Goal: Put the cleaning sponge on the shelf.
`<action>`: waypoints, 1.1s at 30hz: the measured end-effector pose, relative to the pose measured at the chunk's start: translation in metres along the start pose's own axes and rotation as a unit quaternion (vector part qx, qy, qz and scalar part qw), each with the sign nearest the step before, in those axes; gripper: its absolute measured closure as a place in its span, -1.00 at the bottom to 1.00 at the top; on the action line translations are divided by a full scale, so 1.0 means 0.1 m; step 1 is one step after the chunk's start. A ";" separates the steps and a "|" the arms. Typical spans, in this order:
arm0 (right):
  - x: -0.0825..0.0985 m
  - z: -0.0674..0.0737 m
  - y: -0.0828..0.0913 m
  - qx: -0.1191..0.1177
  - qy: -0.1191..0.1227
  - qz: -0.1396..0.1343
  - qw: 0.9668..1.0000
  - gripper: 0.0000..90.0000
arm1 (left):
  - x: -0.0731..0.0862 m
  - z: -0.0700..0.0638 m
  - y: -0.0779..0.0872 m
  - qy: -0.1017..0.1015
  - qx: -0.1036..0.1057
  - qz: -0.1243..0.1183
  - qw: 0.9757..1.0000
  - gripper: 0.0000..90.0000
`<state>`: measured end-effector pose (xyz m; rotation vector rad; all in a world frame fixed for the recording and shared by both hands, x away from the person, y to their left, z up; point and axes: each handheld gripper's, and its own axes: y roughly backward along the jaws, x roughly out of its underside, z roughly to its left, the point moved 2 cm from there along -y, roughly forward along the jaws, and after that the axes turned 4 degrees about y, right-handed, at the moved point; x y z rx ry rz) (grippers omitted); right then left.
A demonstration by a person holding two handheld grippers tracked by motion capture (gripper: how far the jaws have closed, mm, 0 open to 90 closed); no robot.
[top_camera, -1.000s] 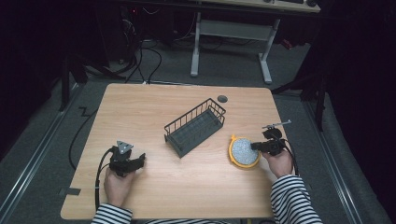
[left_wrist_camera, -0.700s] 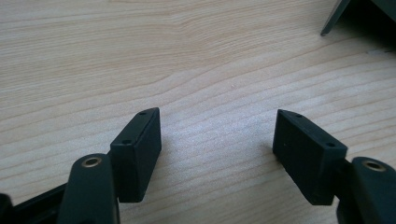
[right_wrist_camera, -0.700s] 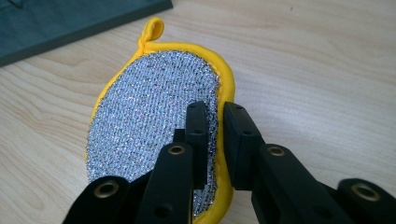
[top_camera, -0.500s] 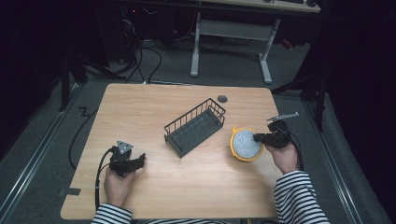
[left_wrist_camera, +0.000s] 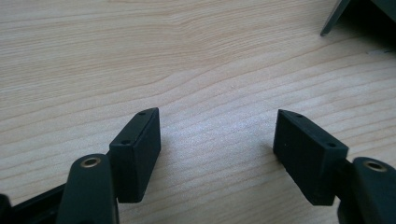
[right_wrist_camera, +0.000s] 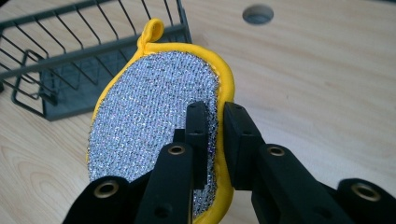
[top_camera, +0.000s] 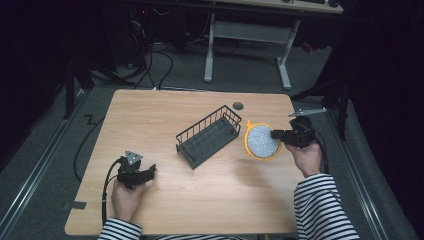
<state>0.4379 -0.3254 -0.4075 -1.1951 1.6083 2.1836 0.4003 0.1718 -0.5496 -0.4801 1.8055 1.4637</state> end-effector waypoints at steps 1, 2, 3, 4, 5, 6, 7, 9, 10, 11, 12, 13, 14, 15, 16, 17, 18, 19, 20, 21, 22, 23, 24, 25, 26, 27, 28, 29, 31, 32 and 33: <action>-0.08 0.03 0.02 -0.002 0.008 -0.006 1.000 0.80 | 0.00 0.00 0.00 0.000 0.000 0.000 1.000 -0.27; -0.08 0.03 0.02 -0.002 0.008 -0.006 1.000 0.80 | 0.00 0.00 0.00 0.000 0.000 0.000 1.000 -0.27; -0.11 0.04 0.03 -0.002 0.011 -0.009 1.000 0.80 | 0.00 0.00 0.00 0.000 0.000 0.000 1.000 -0.28; -0.15 0.05 0.04 -0.003 0.012 -0.010 1.000 0.80 | 0.00 0.00 0.00 0.001 0.000 0.000 1.000 -0.28; -0.23 0.06 0.04 -0.004 0.017 -0.013 1.000 0.80 | 0.00 0.00 0.00 0.000 0.000 0.000 1.000 -0.28; -0.23 0.06 0.04 -0.004 0.017 -0.013 1.000 0.80 | 0.00 0.00 0.00 0.000 0.000 0.000 1.000 -0.28; -0.25 0.07 0.04 -0.005 0.018 -0.013 1.000 0.80 | 0.00 0.00 0.00 0.001 0.000 -0.001 1.000 -0.28; -0.37 0.11 0.05 -0.008 0.026 -0.020 0.999 0.80 | 0.00 0.00 0.00 0.001 0.000 0.000 1.000 -0.28; -0.37 0.11 0.05 -0.008 0.026 -0.020 0.999 0.80 | 0.00 0.00 0.00 0.001 0.000 0.000 1.000 -0.28; -0.41 0.13 0.06 -0.010 0.029 -0.022 0.999 0.80 | 0.00 0.00 0.00 0.001 0.000 0.000 1.000 -0.28; -0.47 0.16 0.06 -0.011 0.034 -0.024 0.999 0.80 | 0.00 0.00 0.00 0.001 0.000 0.000 1.000 -0.28; -0.47 0.16 0.06 -0.011 0.034 -0.024 0.999 0.80 | 0.00 0.00 0.00 0.001 0.000 0.000 1.000 -0.28; -0.51 0.18 0.06 -0.011 0.037 -0.026 0.999 0.80 | 0.00 0.00 0.00 0.000 0.000 0.000 1.000 -0.28; -0.57 0.21 0.05 -0.013 0.042 -0.027 0.999 0.80 | 0.00 0.00 0.00 0.001 0.001 0.000 1.000 -0.28; -0.57 0.21 0.05 -0.013 0.042 -0.027 0.999 0.80 | 0.00 0.00 0.00 0.001 0.000 0.000 1.000 -0.28; -0.63 0.24 0.02 -0.016 0.044 -0.029 0.998 0.80 | 0.00 0.00 0.00 0.001 0.000 0.000 1.000 -0.28; -0.66 0.25 0.00 -0.017 0.045 -0.031 0.998 0.80 | 0.00 0.00 0.00 0.001 0.000 0.000 1.000 -0.28; -0.69 0.26 -0.02 -0.019 0.047 -0.031 0.998 0.80 | 0.00 0.00 0.00 0.001 0.001 0.000 1.000 -0.28; -0.72 0.27 -0.03 -0.021 0.047 -0.033 0.998 0.80 | 0.00 0.00 0.00 0.001 0.001 0.000 1.000 -0.28; -0.72 0.27 -0.03 -0.021 0.047 -0.033 0.998 0.80 | 0.00 0.00 0.00 0.001 0.001 0.000 1.000 -0.28; -0.75 0.28 -0.05 -0.022 0.048 -0.036 0.998 0.80 | 0.00 0.00 0.00 0.001 0.001 0.000 1.000 -0.28; -0.77 0.29 -0.06 -0.023 0.049 -0.038 0.998 0.80 | 0.00 0.00 0.00 0.001 0.002 0.001 1.000 -0.28; -0.83 0.32 -0.09 -0.029 0.048 -0.047 0.997 0.80 | 0.00 0.00 0.00 0.001 0.001 0.000 1.000 -0.28; -0.85 0.32 -0.10 -0.030 0.048 -0.047 0.997 0.80 | 0.00 0.00 0.00 0.001 0.001 0.000 1.000 -0.28; -0.85 0.32 -0.10 -0.030 0.048 -0.047 0.997 0.80 | 0.00 0.00 0.00 0.001 0.001 0.000 1.000 -0.28; -0.87 0.33 -0.12 -0.033 0.048 -0.049 0.997 0.80 | 0.00 0.00 0.00 0.000 0.001 0.000 1.000 -0.28; -0.89 0.34 -0.15 -0.035 0.048 -0.050 0.997 0.80 | 0.00 0.00 0.00 0.001 0.001 0.000 1.000 -0.28; -0.92 0.36 -0.17 -0.035 0.049 -0.047 0.997 0.80 | 0.00 0.00 0.00 0.001 0.001 0.000 1.000 -0.28; -0.95 0.39 -0.23 -0.038 0.052 -0.046 0.997 0.80 | 0.00 0.00 0.00 0.001 0.002 0.000 1.000 -0.28; -0.98 0.40 -0.28 -0.040 0.053 -0.044 0.997 0.80 | 0.00 0.00 0.00 0.001 0.001 0.000 1.000 -0.28; -0.99 0.42 -0.31 -0.042 0.052 -0.043 0.997 0.80 | 0.00 0.00 0.00 0.001 0.001 0.000 1.000 -0.28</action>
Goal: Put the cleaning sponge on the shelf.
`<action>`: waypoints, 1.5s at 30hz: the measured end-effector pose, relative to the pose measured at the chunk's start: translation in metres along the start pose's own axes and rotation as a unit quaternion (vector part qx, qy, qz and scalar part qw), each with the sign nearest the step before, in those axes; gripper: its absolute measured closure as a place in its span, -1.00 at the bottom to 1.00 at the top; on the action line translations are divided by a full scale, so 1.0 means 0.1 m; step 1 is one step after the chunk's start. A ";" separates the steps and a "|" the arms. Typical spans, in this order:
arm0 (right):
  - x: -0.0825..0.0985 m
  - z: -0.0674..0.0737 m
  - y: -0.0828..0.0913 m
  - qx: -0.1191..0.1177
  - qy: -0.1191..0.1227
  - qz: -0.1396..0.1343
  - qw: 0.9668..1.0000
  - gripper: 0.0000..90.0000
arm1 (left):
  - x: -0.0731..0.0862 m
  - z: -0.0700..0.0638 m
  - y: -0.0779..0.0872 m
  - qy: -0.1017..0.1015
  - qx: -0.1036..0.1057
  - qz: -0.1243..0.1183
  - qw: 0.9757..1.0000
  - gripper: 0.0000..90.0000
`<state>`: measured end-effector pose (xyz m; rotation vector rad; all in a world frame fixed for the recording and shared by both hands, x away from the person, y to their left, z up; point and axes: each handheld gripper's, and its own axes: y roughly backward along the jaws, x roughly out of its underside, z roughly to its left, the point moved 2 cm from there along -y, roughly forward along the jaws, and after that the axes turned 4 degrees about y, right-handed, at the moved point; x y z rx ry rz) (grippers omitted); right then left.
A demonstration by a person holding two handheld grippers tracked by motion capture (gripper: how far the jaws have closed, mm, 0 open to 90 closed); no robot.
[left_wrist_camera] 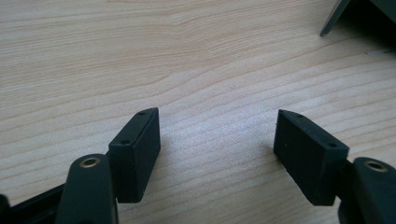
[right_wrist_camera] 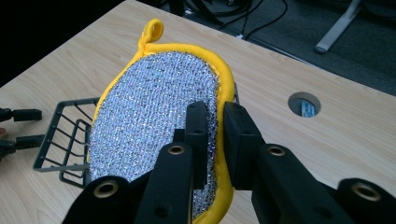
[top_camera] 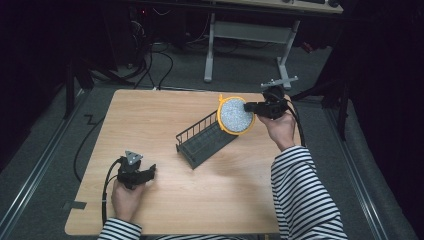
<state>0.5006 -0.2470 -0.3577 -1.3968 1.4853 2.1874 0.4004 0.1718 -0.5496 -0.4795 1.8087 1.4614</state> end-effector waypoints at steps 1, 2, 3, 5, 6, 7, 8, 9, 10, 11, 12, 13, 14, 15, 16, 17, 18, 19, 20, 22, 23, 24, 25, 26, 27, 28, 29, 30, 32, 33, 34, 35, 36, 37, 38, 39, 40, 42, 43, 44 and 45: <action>0.00 0.00 0.00 0.000 0.000 0.000 1.000 0.80 | 0.00 0.00 0.00 0.000 0.000 0.001 1.000 -0.28; -0.02 0.01 -0.07 -0.002 0.001 0.003 1.000 0.80 | 0.00 0.00 0.00 0.000 0.000 0.000 1.000 -0.28; -0.02 0.01 -0.07 -0.002 0.001 0.003 1.000 0.80 | 0.00 0.00 0.00 0.000 0.000 0.000 1.000 -0.28; -0.04 0.02 -0.14 -0.007 0.000 0.001 1.000 0.80 | 0.00 0.00 0.00 0.000 0.000 0.000 1.000 -0.28; -0.05 0.03 -0.17 -0.010 -0.002 -0.002 1.000 0.80 | 0.00 0.00 0.00 0.000 0.000 0.000 1.000 -0.28; -0.06 0.04 -0.20 -0.013 -0.004 -0.002 1.000 0.80 | 0.00 0.00 0.00 0.000 -0.001 0.000 1.000 -0.28; -0.06 0.05 -0.24 -0.014 -0.004 -0.004 1.000 0.80 | 0.00 0.00 0.00 0.000 -0.001 0.000 1.000 -0.28; -0.07 0.06 -0.28 -0.015 -0.005 -0.003 1.000 0.80 | 0.00 0.00 0.00 0.000 -0.001 0.000 1.000 -0.28; -0.07 0.07 -0.34 -0.016 -0.006 -0.002 1.000 0.80 | 0.00 0.00 0.00 -0.001 -0.001 0.000 1.000 -0.28; -0.07 0.07 -0.34 -0.016 -0.006 -0.002 1.000 0.80 | 0.00 0.00 0.00 -0.001 -0.001 0.000 1.000 -0.28; -0.08 0.08 -0.37 -0.017 -0.006 -0.002 1.000 0.80 | 0.00 0.00 0.00 0.000 -0.001 0.000 1.000 -0.28; -0.08 0.09 -0.41 -0.018 -0.008 -0.001 1.000 0.80 | 0.00 0.00 0.00 0.000 -0.001 0.000 1.000 -0.28; -0.10 0.11 -0.48 -0.016 -0.006 0.001 1.000 0.80 | 0.00 0.00 0.00 0.000 -0.001 0.000 1.000 -0.28; -0.10 0.11 -0.48 -0.016 -0.006 0.001 1.000 0.80 | 0.00 0.00 0.00 0.000 -0.001 0.000 1.000 -0.28; -0.10 0.12 -0.50 -0.017 -0.006 0.001 1.000 0.80 | 0.00 0.00 0.00 0.000 -0.001 0.000 1.000 -0.28; -0.11 0.13 -0.53 -0.016 -0.005 0.003 1.000 0.80 | 0.00 0.00 0.00 -0.001 -0.001 0.000 1.000 -0.28; -0.13 0.15 -0.59 -0.015 -0.002 0.006 1.000 0.80 | 0.00 0.00 0.00 -0.001 -0.001 0.000 1.000 -0.28; -0.13 0.15 -0.59 -0.015 -0.002 0.006 1.000 0.80 | 0.00 0.00 0.00 -0.001 -0.001 0.000 1.000 -0.28; -0.15 0.16 -0.61 -0.014 0.002 0.008 1.000 0.80 | 0.00 0.00 0.00 -0.001 -0.001 0.000 1.000 -0.28; -0.20 0.19 -0.69 -0.011 0.009 0.012 1.000 0.80 | 0.00 0.00 0.00 -0.001 -0.001 0.000 1.000 -0.28; -0.20 0.19 -0.69 -0.011 0.009 0.012 1.000 0.80 | 0.00 0.00 0.00 -0.001 -0.001 0.000 1.000 -0.28; -0.24 0.22 -0.74 -0.011 0.012 0.014 1.000 0.80 | 0.00 0.00 0.00 -0.001 -0.001 0.000 1.000 -0.28; -0.24 0.23 -0.76 -0.011 0.014 0.015 1.000 0.80 | 0.00 0.00 0.00 -0.001 -0.001 0.000 1.000 -0.29; -0.25 0.24 -0.79 -0.013 0.013 0.016 1.000 0.79 | 0.00 0.00 0.00 -0.001 -0.001 0.000 1.000 -0.29; -0.25 0.24 -0.79 -0.013 0.013 0.016 1.000 0.79 | 0.00 0.00 0.00 -0.001 -0.001 0.000 1.000 -0.29; -0.24 0.25 -0.84 -0.010 0.017 0.020 1.000 0.79 | 0.00 0.00 0.00 -0.001 -0.001 0.000 1.000 -0.29; -0.23 0.26 -0.86 -0.006 0.016 0.024 1.000 0.79 | 0.00 0.00 0.00 -0.001 0.000 0.000 1.000 -0.29; -0.23 0.26 -0.86 -0.006 0.016 0.024 1.000 0.79 | 0.00 0.00 0.00 -0.001 0.000 0.000 1.000 -0.29; -0.21 0.25 -0.93 -0.002 0.017 0.030 0.999 0.79 | 0.00 0.00 0.00 -0.001 0.000 0.000 1.000 -0.29; -0.20 0.25 -0.95 0.001 0.016 0.032 0.999 0.78 | 0.00 0.00 0.00 -0.001 0.000 0.000 1.000 -0.29; -0.18 0.24 -0.98 0.001 0.020 0.035 0.999 0.78 | 0.00 0.00 0.00 -0.001 0.000 0.000 1.000 -0.29; -0.18 0.24 -0.98 0.001 0.020 0.035 0.999 0.78 | 0.00 0.00 0.00 -0.001 0.000 0.000 1.000 -0.29; -0.16 0.23 -1.00 0.004 0.024 0.038 0.999 0.77 | 0.00 0.00 0.00 -0.001 0.000 0.000 1.000 -0.29; -0.16 0.23 -1.00 0.004 0.024 0.038 0.999 0.77 | 0.00 0.00 0.00 -0.001 0.000 0.000 1.000 -0.29; -0.13 0.23 -1.02 0.002 0.025 0.040 0.999 0.76 | 0.00 0.00 0.00 -0.001 0.000 0.000 1.000 -0.29; -0.13 0.23 -1.02 0.002 0.025 0.040 0.999 0.76 | 0.00 0.00 0.00 -0.001 0.000 0.000 1.000 -0.29; -0.09 0.22 -1.03 0.004 0.029 0.043 0.999 0.76 | 0.00 0.00 0.00 -0.002 0.000 0.001 1.000 -0.29; -0.07 0.21 -1.04 0.003 0.031 0.049 0.998 0.77 | 0.00 0.00 0.00 -0.002 0.000 0.001 1.000 -0.29; -0.07 0.21 -1.04 0.003 0.031 0.049 0.998 0.77 | 0.00 0.00 0.00 -0.002 0.000 0.001 1.000 -0.29; -0.05 0.20 -1.05 0.004 0.034 0.050 0.998 0.78 | 0.00 0.00 0.00 -0.002 0.000 0.001 1.000 -0.29; -0.03 0.20 -1.05 0.003 0.035 0.053 0.998 0.78 | 0.00 0.00 0.00 -0.002 0.000 0.001 1.000 -0.29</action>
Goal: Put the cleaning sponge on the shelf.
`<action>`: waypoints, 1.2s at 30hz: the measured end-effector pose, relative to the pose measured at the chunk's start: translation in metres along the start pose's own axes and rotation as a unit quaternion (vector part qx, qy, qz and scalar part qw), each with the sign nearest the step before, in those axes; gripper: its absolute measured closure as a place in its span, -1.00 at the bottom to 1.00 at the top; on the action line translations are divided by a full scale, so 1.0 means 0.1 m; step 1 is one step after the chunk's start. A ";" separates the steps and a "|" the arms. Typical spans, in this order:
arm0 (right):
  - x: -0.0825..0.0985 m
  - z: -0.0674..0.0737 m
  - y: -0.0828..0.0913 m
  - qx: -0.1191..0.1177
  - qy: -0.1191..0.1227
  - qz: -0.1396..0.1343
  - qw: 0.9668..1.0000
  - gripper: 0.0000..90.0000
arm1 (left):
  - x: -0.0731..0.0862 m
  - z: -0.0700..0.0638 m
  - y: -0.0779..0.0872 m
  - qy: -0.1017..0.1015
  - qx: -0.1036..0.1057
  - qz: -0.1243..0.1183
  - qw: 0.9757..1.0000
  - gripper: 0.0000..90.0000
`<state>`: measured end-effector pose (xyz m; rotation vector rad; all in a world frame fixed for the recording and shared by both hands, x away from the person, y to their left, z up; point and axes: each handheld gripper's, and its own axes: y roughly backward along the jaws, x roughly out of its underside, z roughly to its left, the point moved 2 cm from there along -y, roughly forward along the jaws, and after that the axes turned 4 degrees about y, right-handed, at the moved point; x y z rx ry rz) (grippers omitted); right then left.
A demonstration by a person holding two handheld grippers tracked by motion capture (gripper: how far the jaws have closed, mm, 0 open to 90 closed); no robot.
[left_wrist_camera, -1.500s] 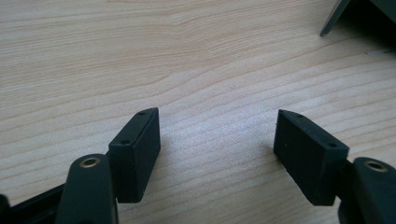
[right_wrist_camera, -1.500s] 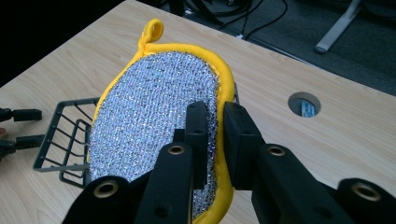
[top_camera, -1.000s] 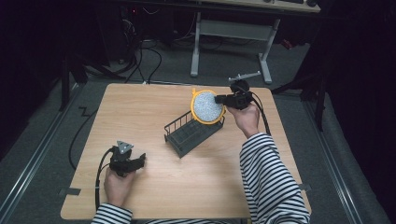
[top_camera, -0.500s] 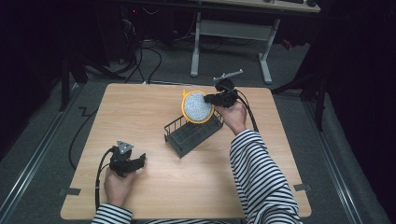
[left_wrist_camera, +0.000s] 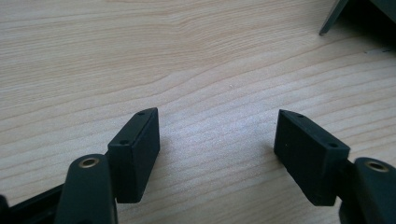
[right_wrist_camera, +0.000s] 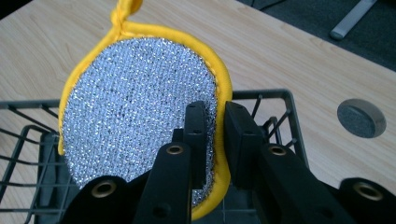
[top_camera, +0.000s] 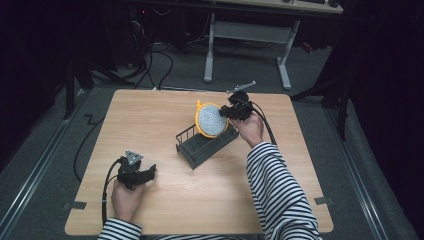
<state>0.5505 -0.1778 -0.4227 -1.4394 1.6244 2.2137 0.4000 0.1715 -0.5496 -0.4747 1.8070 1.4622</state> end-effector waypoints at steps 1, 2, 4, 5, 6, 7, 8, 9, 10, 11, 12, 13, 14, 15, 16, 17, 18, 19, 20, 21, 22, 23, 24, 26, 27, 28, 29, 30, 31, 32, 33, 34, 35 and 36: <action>0.02 0.00 -0.01 -0.001 0.000 0.004 1.000 0.80 | 0.00 0.00 0.00 0.000 0.000 0.000 1.000 -0.29; 0.03 -0.01 -0.01 -0.002 0.004 0.007 1.000 0.81 | 0.00 0.00 0.00 0.000 0.000 0.000 1.000 -0.29; 0.06 0.00 -0.02 -0.001 0.007 0.011 1.000 0.97 | 0.00 0.00 0.00 0.000 0.000 0.000 1.000 -0.29; 0.08 0.00 -0.02 -0.001 0.008 0.012 1.000 0.97 | 0.00 0.00 0.00 0.000 0.000 0.000 1.000 -0.29; 0.10 0.00 -0.03 -0.003 0.006 0.016 1.000 0.97 | 0.00 0.00 0.00 0.000 0.000 0.000 1.000 -0.29; 0.11 0.00 -0.04 -0.004 0.006 0.019 1.000 0.97 | 0.00 0.00 0.00 0.000 0.000 0.000 1.000 -0.29; 0.14 0.00 -0.06 -0.006 0.007 0.021 1.000 0.97 | 0.00 0.00 0.00 0.000 0.000 0.000 1.000 -0.29; 0.16 0.00 -0.07 -0.008 0.007 0.022 1.000 0.97 | 0.00 0.00 0.00 0.000 0.000 0.000 1.000 -0.29; 0.16 0.01 -0.07 -0.008 0.005 0.023 1.000 0.97 | 0.00 0.00 0.00 0.000 0.000 0.000 1.000 -0.29; 0.18 0.00 -0.08 -0.010 0.008 0.022 1.000 0.97 | 0.00 0.00 0.00 0.000 0.000 0.000 1.000 -0.29; 0.19 0.01 -0.08 -0.012 0.003 0.021 1.000 0.94 | 0.00 0.00 0.00 0.000 0.000 0.000 1.000 -0.29; 0.19 0.00 -0.07 -0.013 0.003 0.019 1.000 0.91 | 0.00 0.00 0.00 0.000 0.000 0.000 1.000 -0.29; 0.20 0.00 -0.06 -0.015 -0.003 0.015 1.000 0.86 | 0.00 0.00 0.00 0.000 0.000 0.000 1.000 -0.29; 0.20 0.00 -0.04 -0.016 -0.009 0.011 1.000 0.79 | 0.00 0.00 0.00 0.000 -0.001 0.000 1.000 -0.29; 0.20 0.00 -0.04 -0.016 -0.009 0.011 1.000 0.79 | 0.00 0.00 0.00 0.000 -0.001 0.000 1.000 -0.29; 0.21 0.00 -0.03 -0.015 -0.011 0.006 1.000 0.75 | 0.00 0.00 0.00 0.000 -0.001 0.000 1.000 -0.29; 0.21 0.00 0.00 -0.014 -0.016 0.001 1.000 0.69 | 0.00 0.00 0.00 0.000 0.000 0.000 1.000 -0.29; 0.22 -0.02 0.06 -0.012 -0.021 -0.008 1.000 0.55 | 0.00 0.00 0.00 0.000 -0.001 0.000 1.000 -0.29; 0.22 -0.02 0.06 -0.012 -0.021 -0.008 1.000 0.55 | 0.00 0.00 0.00 0.000 -0.001 0.000 1.000 -0.29; 0.23 -0.04 0.14 -0.008 -0.028 -0.018 0.999 0.46 | 0.00 0.00 0.00 0.000 0.000 0.000 1.000 -0.29; 0.23 -0.04 0.14 -0.008 -0.028 -0.018 0.999 0.46 | 0.00 0.00 0.00 0.000 0.000 0.000 1.000 -0.29; 0.25 -0.05 0.18 -0.005 -0.032 -0.022 0.999 0.40 | 0.00 0.00 0.00 0.000 0.000 0.000 1.000 -0.29; 0.27 -0.07 0.23 -0.002 -0.035 -0.025 0.999 0.35 | 0.00 0.00 0.00 0.000 0.000 0.000 1.000 -0.29; 0.37 -0.09 0.40 0.013 -0.041 -0.033 0.999 0.25 | 0.00 0.00 0.00 0.000 -0.001 0.000 1.000 -0.29; 0.37 -0.09 0.40 0.013 -0.041 -0.033 0.999 0.25 | 0.00 0.00 0.00 0.000 0.000 0.000 1.000 -0.29; 0.48 -0.11 0.50 0.020 -0.045 -0.036 0.998 0.22 | 0.00 0.00 0.00 0.000 0.000 0.000 1.000 -0.29; 0.54 -0.12 0.55 0.025 -0.045 -0.037 0.998 0.21 | 0.00 0.00 0.00 0.000 0.000 0.000 1.000 -0.29; 0.54 -0.12 0.55 0.025 -0.045 -0.037 0.998 0.21 | 0.00 0.00 0.00 0.000 0.000 0.000 1.000 -0.29; 0.67 -0.14 0.64 0.031 -0.053 -0.038 0.997 0.21 | 0.00 0.00 0.00 0.000 0.000 0.000 1.000 -0.29; 0.73 -0.16 0.68 0.033 -0.055 -0.041 0.997 0.21 | 0.00 0.00 0.00 0.000 0.000 0.000 1.000 -0.29; 0.73 -0.16 0.68 0.033 -0.055 -0.041 0.997 0.21 | 0.00 0.00 0.00 0.000 0.000 -0.001 1.000 -0.29; 0.79 -0.18 0.72 0.035 -0.060 -0.038 0.997 0.20 | 0.00 0.00 0.00 0.000 0.000 0.000 1.000 -0.29; 0.92 -0.23 0.79 0.040 -0.069 -0.041 0.996 0.20 | 0.00 0.00 0.00 0.000 -0.001 0.000 1.000 -0.29; 0.92 -0.23 0.79 0.040 -0.069 -0.041 0.996 0.20 | 0.00 0.00 0.00 0.000 -0.001 0.000 1.000 -0.29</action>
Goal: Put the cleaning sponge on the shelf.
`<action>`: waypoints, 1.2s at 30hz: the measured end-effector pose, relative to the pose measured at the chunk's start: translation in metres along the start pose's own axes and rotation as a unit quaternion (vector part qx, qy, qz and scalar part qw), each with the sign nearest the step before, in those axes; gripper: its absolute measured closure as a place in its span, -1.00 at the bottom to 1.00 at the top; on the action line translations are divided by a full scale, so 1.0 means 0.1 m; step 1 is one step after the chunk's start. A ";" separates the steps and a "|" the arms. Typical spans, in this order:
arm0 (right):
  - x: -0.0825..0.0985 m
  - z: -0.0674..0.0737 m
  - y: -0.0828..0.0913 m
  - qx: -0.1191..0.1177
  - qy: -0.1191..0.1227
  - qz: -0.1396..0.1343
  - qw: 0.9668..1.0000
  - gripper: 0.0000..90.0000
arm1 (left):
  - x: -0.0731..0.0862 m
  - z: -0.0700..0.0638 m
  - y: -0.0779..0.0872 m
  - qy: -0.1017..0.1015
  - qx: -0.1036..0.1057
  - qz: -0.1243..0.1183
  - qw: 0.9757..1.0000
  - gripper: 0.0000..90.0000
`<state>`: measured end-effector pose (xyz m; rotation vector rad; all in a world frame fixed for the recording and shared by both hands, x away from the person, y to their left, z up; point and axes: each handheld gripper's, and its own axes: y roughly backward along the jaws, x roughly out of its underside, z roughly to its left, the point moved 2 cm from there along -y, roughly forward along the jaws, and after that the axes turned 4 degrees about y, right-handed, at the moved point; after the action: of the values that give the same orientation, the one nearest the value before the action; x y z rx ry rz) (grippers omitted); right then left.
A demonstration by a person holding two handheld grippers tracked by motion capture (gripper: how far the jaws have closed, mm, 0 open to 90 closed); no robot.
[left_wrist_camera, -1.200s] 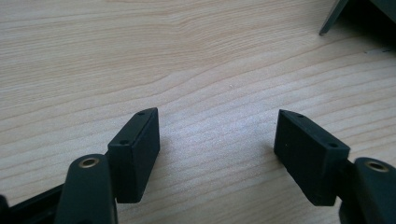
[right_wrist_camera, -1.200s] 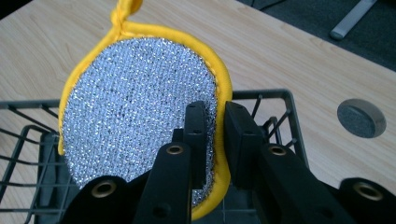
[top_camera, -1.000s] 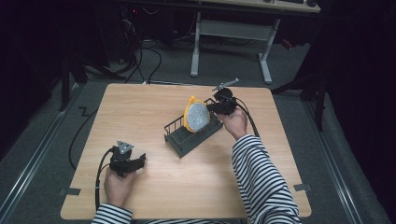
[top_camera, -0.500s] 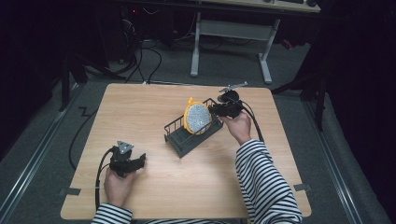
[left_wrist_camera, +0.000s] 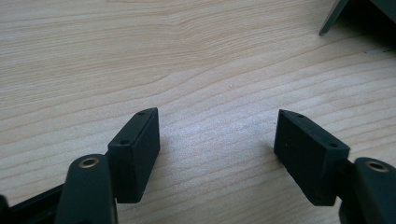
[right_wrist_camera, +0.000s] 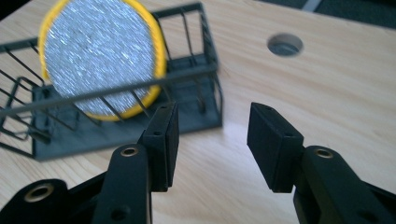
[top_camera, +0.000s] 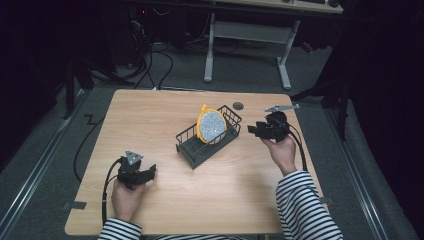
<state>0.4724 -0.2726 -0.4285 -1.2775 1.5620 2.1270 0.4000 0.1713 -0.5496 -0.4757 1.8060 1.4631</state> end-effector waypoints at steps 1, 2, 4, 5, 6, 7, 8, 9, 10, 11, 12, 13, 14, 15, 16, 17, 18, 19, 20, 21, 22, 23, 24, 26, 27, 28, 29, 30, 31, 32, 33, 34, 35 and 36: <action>0.05 -0.03 0.03 0.002 -0.005 0.005 1.000 0.19 | 0.00 0.00 0.00 0.000 0.000 0.000 1.000 -0.29; 0.10 -0.07 0.07 0.009 -0.009 0.003 1.000 0.19 | 0.00 0.00 0.00 0.000 0.000 0.000 1.000 -0.29; 0.20 -0.14 0.13 0.012 -0.022 0.003 1.000 0.18 | 0.00 0.00 0.00 0.000 0.000 0.000 1.000 -0.29; 0.23 -0.16 0.16 0.014 -0.025 0.003 1.000 0.18 | 0.00 0.00 0.00 0.000 0.000 0.000 1.000 -0.29; 0.26 -0.17 0.18 0.015 -0.027 -0.002 1.000 0.18 | 0.00 0.00 0.00 0.000 0.000 0.000 1.000 -0.29; 0.30 -0.18 0.20 0.014 -0.035 -0.005 0.999 0.17 | 0.00 0.00 0.00 0.000 0.000 0.000 1.000 -0.29; 0.33 -0.19 0.22 0.012 -0.037 -0.004 0.999 0.16 | 0.00 0.00 0.00 0.000 0.000 0.000 1.000 -0.29; 0.36 -0.19 0.24 0.016 -0.038 -0.001 0.999 0.16 | 0.00 0.00 0.00 0.000 0.000 0.000 1.000 -0.29; 0.40 -0.20 0.25 0.019 -0.034 -0.006 0.999 0.16 | 0.00 0.00 0.00 0.000 0.000 0.000 1.000 -0.29; 0.44 -0.20 0.27 0.019 -0.038 -0.009 0.999 0.16 | 0.00 0.00 0.00 0.000 0.000 0.000 1.000 -0.29; 0.47 -0.20 0.28 0.020 -0.041 -0.004 0.999 0.15 | 0.00 0.00 0.00 0.000 0.000 0.000 1.000 -0.29; 0.51 -0.19 0.28 0.024 -0.038 -0.001 0.999 0.15 | 0.00 0.00 0.00 0.000 0.000 0.000 1.000 -0.29; 0.56 -0.19 0.29 0.028 -0.037 -0.007 0.999 0.14 | 0.00 0.00 0.00 0.000 0.000 0.000 1.000 -0.29; 0.63 -0.18 0.30 0.030 -0.039 0.003 0.999 0.12 | 0.00 0.00 0.00 0.000 0.000 0.000 1.000 -0.29; 0.63 -0.18 0.30 0.030 -0.039 0.003 0.999 0.12 | 0.00 0.00 0.00 0.000 0.000 0.000 1.000 -0.29; 0.68 -0.18 0.30 0.033 -0.036 0.004 0.999 0.13 | 0.00 0.00 0.00 0.000 0.000 0.000 1.000 -0.29; 0.72 -0.17 0.30 0.033 -0.037 0.002 0.999 0.13 | 0.00 0.00 0.00 0.001 0.000 0.000 1.000 -0.29; 0.78 -0.17 0.30 0.034 -0.040 0.003 0.999 0.13 | 0.00 0.00 0.00 0.000 0.000 0.000 1.000 -0.29; 0.81 -0.17 0.29 0.035 -0.040 0.004 0.999 0.12 | 0.00 0.00 0.00 0.000 0.000 0.000 1.000 -0.29; 0.85 -0.17 0.29 0.036 -0.041 0.010 0.998 0.12 | 0.00 0.00 0.00 0.000 0.000 0.000 1.000 -0.29; 0.90 -0.17 0.29 0.040 -0.041 0.008 0.998 0.12 | 0.00 0.00 0.00 0.000 0.000 0.000 1.000 -0.29; 0.96 -0.17 0.29 0.040 -0.046 0.012 0.998 0.11 | 0.00 0.00 0.00 0.000 0.000 0.000 1.000 -0.29; 0.96 -0.17 0.29 0.040 -0.046 0.012 0.998 0.11 | 0.00 0.00 0.00 0.000 0.000 0.000 1.000 -0.29; 1.05 -0.17 0.29 0.042 -0.052 0.008 0.998 0.12 | 0.00 0.00 0.00 0.000 0.000 0.000 1.000 -0.29; 1.05 -0.17 0.29 0.042 -0.052 0.008 0.998 0.12 | 0.00 0.00 0.00 0.000 0.000 0.000 1.000 -0.29; 1.09 -0.17 0.28 0.043 -0.055 0.010 0.997 0.12 | 0.00 0.00 0.00 0.000 0.000 0.000 1.000 -0.29; 1.13 -0.17 0.27 0.043 -0.059 0.011 0.997 0.12 | 0.00 0.00 0.00 0.000 0.000 0.000 1.000 -0.29; 1.16 -0.17 0.26 0.042 -0.061 0.012 0.997 0.12 | 0.00 0.00 0.00 0.000 0.000 0.000 1.000 -0.29; 1.23 -0.18 0.24 0.044 -0.066 0.012 0.997 0.12 | 0.00 0.00 0.00 0.000 0.000 0.000 1.000 -0.29; 1.23 -0.18 0.24 0.044 -0.066 0.012 0.997 0.12 | 0.00 0.00 0.00 0.000 0.000 0.000 1.000 -0.29; 1.29 -0.18 0.23 0.046 -0.069 0.013 0.996 0.11 | 0.00 0.00 0.00 0.000 0.000 0.000 1.000 -0.29; 1.32 -0.18 0.23 0.048 -0.071 0.015 0.996 0.11 | 0.00 0.00 0.00 0.000 0.000 0.000 1.000 -0.29; 1.32 -0.18 0.23 0.048 -0.071 0.015 0.996 0.11 | 0.00 0.00 0.00 0.000 0.000 0.000 1.000 -0.29; 1.34 -0.17 0.22 0.050 -0.071 0.014 0.996 0.11 | 0.00 0.00 0.00 0.000 0.000 0.000 1.000 -0.29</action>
<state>0.3870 -0.3378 -0.5136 -1.0550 1.6123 2.0768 0.4001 0.1713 -0.5496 -0.4756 1.8064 1.4628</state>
